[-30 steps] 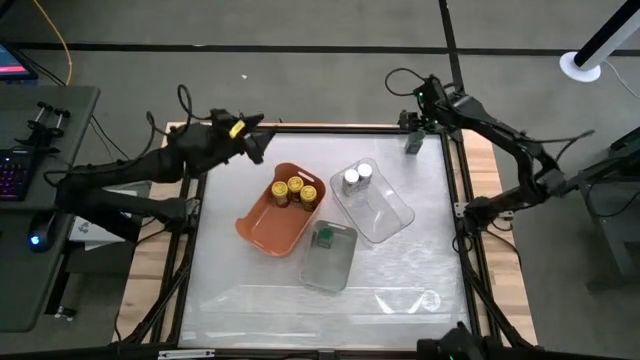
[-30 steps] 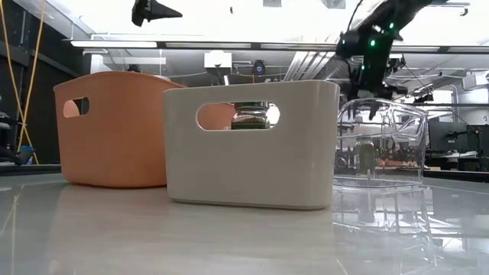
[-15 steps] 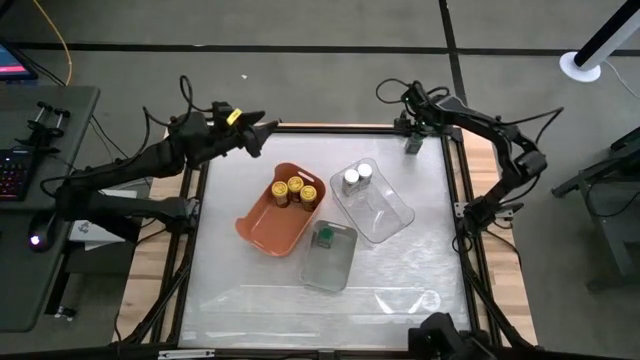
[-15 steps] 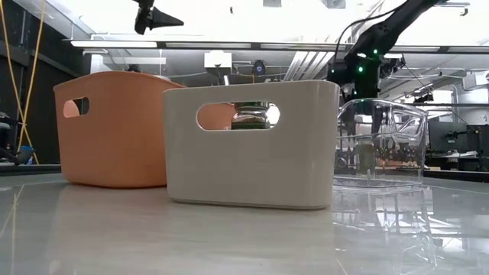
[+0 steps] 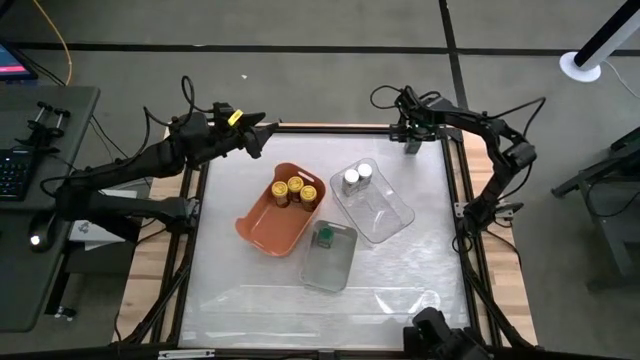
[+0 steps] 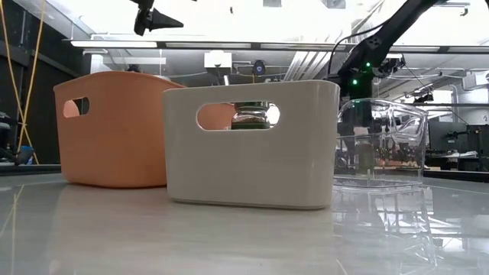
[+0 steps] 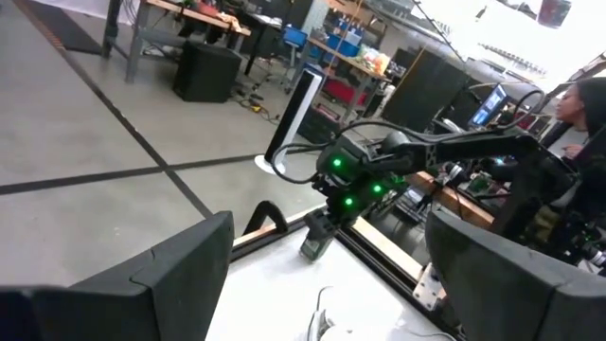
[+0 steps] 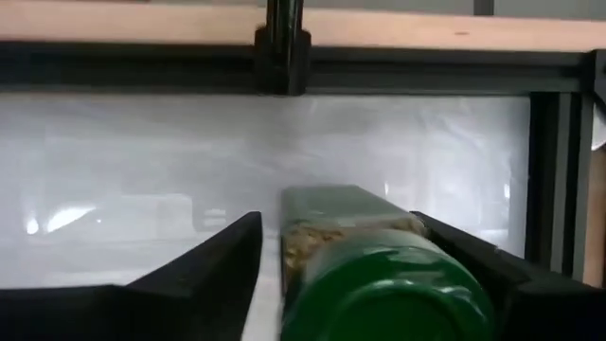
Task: Sort spices by type
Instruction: Put the green seasoning bottle into the gray bin
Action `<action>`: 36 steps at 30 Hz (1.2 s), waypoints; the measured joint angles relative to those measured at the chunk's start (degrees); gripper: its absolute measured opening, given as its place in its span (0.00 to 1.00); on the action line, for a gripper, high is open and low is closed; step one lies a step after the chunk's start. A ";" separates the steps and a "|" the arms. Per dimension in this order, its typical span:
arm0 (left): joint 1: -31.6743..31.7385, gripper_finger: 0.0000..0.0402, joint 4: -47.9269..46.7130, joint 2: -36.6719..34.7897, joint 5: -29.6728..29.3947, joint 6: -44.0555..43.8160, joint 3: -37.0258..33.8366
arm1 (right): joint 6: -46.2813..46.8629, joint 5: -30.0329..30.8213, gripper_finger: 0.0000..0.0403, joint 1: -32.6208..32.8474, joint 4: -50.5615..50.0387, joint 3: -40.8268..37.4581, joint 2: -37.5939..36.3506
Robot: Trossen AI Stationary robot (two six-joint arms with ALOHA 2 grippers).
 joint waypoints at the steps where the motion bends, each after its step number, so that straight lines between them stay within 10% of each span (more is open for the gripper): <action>1: 0.00 0.83 -0.02 0.00 0.00 -0.02 0.00 | -0.27 -0.02 0.60 0.00 -0.37 0.00 0.13; 12: 0.17 0.83 5.28 -3.46 0.00 6.58 0.04 | -8.86 0.74 0.48 2.52 -4.79 -0.09 -10.30; 23: 0.48 0.83 3.85 -6.64 1.36 10.47 0.04 | -7.05 -26.19 0.48 30.64 15.39 0.11 -34.88; 29: 0.48 0.83 3.79 -6.62 3.47 10.52 0.04 | -9.25 -19.12 0.48 54.15 17.67 0.08 -30.37; 36: 0.48 0.83 3.76 -6.93 4.15 10.54 0.04 | -6.20 -18.69 0.48 60.77 17.56 0.10 -19.05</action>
